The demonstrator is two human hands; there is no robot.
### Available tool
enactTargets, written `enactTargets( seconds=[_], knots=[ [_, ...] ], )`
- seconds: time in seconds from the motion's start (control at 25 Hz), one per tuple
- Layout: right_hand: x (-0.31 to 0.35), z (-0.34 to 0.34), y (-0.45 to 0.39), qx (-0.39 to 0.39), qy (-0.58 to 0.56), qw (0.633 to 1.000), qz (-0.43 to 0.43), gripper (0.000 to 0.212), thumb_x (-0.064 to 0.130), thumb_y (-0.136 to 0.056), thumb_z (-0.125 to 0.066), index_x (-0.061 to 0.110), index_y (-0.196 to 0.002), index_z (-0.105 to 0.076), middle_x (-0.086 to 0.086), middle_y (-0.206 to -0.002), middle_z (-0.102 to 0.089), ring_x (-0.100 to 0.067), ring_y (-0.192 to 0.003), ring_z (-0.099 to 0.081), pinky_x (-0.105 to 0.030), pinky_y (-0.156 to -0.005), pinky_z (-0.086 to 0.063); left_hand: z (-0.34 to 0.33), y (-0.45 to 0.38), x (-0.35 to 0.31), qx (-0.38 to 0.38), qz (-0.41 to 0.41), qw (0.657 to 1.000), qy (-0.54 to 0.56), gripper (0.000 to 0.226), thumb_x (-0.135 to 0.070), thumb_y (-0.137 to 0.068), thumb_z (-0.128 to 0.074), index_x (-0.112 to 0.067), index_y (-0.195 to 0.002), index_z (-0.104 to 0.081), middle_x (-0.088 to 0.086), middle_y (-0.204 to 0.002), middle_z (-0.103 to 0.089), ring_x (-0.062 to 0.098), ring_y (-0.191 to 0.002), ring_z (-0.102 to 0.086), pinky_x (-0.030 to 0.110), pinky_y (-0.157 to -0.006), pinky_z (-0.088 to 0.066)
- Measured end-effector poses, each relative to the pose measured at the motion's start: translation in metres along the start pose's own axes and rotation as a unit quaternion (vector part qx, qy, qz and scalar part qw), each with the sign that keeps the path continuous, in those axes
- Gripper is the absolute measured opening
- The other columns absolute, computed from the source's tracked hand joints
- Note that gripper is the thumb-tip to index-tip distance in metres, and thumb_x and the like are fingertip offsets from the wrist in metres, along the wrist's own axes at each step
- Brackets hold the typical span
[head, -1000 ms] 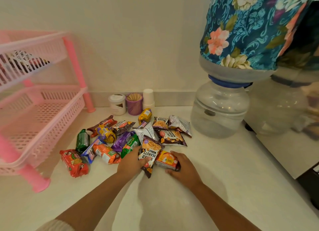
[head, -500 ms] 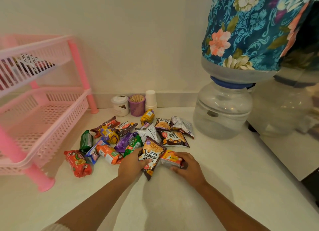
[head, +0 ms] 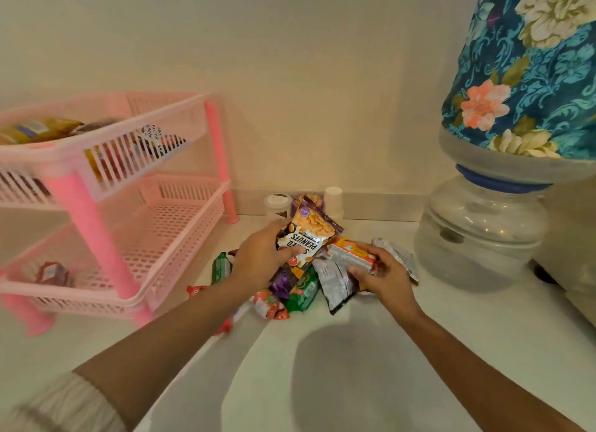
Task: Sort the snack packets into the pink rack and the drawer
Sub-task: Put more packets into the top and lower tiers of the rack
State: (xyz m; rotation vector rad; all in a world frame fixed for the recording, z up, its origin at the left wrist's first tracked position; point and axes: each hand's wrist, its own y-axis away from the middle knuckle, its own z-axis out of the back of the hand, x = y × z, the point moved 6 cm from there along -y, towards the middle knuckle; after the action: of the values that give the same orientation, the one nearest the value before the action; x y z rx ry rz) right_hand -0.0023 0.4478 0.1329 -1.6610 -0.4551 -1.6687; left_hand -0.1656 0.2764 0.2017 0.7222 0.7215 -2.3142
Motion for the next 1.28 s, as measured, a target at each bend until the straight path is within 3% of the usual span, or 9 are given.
enactTargets(
  seconds=[0.16, 0.36, 0.56, 0.8, 1.0, 1.28],
  knots=[
    [0.053, -0.047, -0.039, -0.025, -0.066, 0.997, 0.02, 0.037, 0.016, -0.075, -0.074, 0.025, -0.109, -0.062, 0.002, -0.103, -0.068, 0.006, -0.077, -0.065, -0.009, -0.059, -0.049, 0.077, -0.024, -0.015, -0.064, -0.026, 0.998, -0.01, 0.055, -0.042, -0.078, -0.069, -0.025, -0.127, -0.051, 0.002, -0.122, -0.063, 0.023, -0.107, -0.059, 0.024, -0.076, -0.039],
    [0.131, -0.12, -0.086, 0.001, -0.111, 0.992, 0.059, 0.039, 0.023, -0.078, -0.072, 0.019, -0.115, -0.061, -0.002, -0.113, -0.065, -0.009, -0.095, -0.062, -0.014, -0.072, -0.05, 0.182, -0.042, -0.033, -0.161, -0.057, 0.984, -0.054, 0.049, -0.042, -0.079, -0.068, -0.024, -0.122, -0.054, 0.003, -0.118, -0.066, 0.022, -0.105, -0.061, 0.025, -0.073, -0.038],
    [0.217, -0.19, -0.122, 0.071, -0.078, 0.983, 0.149, 0.036, 0.027, -0.075, -0.076, 0.024, -0.108, -0.063, 0.008, -0.102, -0.065, 0.001, -0.085, -0.059, -0.006, -0.067, -0.047, 0.296, -0.057, -0.034, -0.24, -0.072, 0.957, -0.148, 0.051, -0.046, -0.079, -0.065, -0.023, -0.123, -0.053, 0.007, -0.118, -0.065, 0.028, -0.101, -0.06, 0.028, -0.072, -0.037],
    [0.269, -0.269, -0.153, 0.137, 0.014, 0.971, 0.194, 0.045, 0.029, -0.073, -0.077, 0.018, -0.114, -0.061, 0.002, -0.104, -0.064, -0.007, -0.089, -0.059, -0.014, -0.078, -0.049, 0.409, -0.051, 0.033, -0.315, 0.011, 0.916, -0.249, 0.055, -0.048, -0.08, -0.063, -0.015, -0.123, -0.053, 0.017, -0.119, -0.062, 0.037, -0.108, -0.056, 0.041, -0.083, -0.042],
    [0.287, -0.335, -0.166, 0.185, 0.135, 0.947, 0.227, 0.048, 0.035, -0.073, -0.077, 0.018, -0.115, -0.061, 0.003, -0.106, -0.064, -0.008, -0.091, -0.058, -0.01, -0.073, -0.045, 0.437, -0.046, 0.111, -0.282, 0.079, 0.905, -0.307, 0.056, -0.049, -0.081, -0.063, -0.012, -0.122, -0.053, 0.021, -0.111, -0.064, 0.04, -0.1, -0.058, 0.04, -0.076, -0.043],
    [0.286, -0.399, -0.196, 0.193, 0.362, 0.882, 0.232, 0.047, 0.042, -0.072, -0.074, 0.018, -0.112, -0.064, -0.001, -0.114, -0.064, -0.01, -0.09, -0.051, -0.021, -0.073, -0.037, 0.437, -0.082, 0.175, -0.205, 0.139, 0.923, -0.294, 0.058, -0.049, -0.082, -0.062, -0.005, -0.119, -0.055, 0.019, -0.112, -0.062, 0.037, -0.1, -0.056, 0.034, -0.071, -0.035]
  ],
)
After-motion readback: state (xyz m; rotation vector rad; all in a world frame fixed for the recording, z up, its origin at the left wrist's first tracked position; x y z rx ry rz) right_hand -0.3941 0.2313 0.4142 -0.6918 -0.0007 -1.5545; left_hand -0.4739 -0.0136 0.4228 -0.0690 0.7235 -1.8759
